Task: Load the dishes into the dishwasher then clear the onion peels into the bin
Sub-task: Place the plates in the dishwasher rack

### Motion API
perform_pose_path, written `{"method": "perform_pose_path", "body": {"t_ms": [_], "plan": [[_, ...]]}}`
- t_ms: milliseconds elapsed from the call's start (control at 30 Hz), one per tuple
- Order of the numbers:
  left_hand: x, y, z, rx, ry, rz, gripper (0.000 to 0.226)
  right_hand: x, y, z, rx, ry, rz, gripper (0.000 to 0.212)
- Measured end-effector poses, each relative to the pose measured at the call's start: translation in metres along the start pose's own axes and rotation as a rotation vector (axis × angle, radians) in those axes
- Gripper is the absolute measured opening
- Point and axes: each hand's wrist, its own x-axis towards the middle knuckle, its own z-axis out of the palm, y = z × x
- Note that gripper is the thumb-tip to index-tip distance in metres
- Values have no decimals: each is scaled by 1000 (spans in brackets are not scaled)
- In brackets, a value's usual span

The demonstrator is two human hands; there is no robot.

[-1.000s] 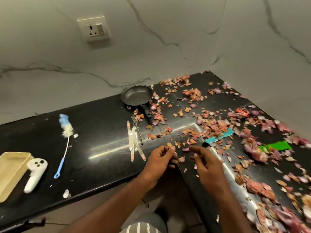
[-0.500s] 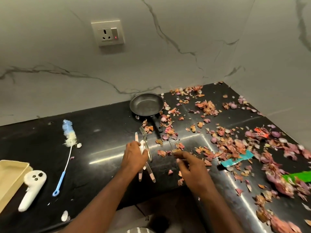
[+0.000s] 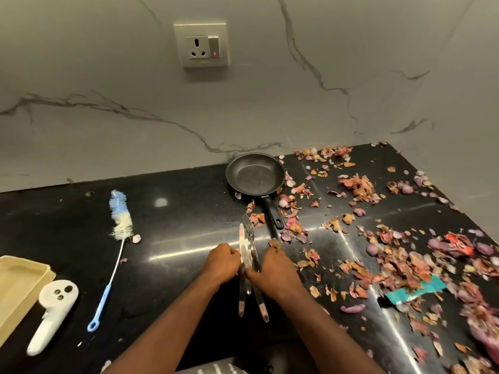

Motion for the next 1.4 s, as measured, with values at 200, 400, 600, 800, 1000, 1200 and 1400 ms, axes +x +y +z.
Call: {"method": "perform_pose_path", "body": {"t_ms": [200, 400, 600, 800, 1000, 1200, 1400], "plan": [[3, 4, -13, -279, -195, -93, 47, 15, -18, 18, -125, 28, 35, 91], [0, 5, -12, -263, -204, -32, 49, 23, -25, 23, -151, 64, 54, 62], [-5, -9, -15, -383, -198, -21, 42, 25, -37, 19, -198, -6, 68, 52], [-15, -18, -15, -418, -179, 36, 36, 28, -42, 17, -211, -89, 74, 31], [-21, -22, -16, -442, -221, 67, 32, 22, -47, 16, -260, -111, 16, 45], [-34, -16, -13, -421, -157, 40, 23, 17, -40, 3, -156, -122, 17, 27], [-57, 13, -8, -887, -289, -60, 63, 1, -46, -17, 42, -168, -100, 21]]}}
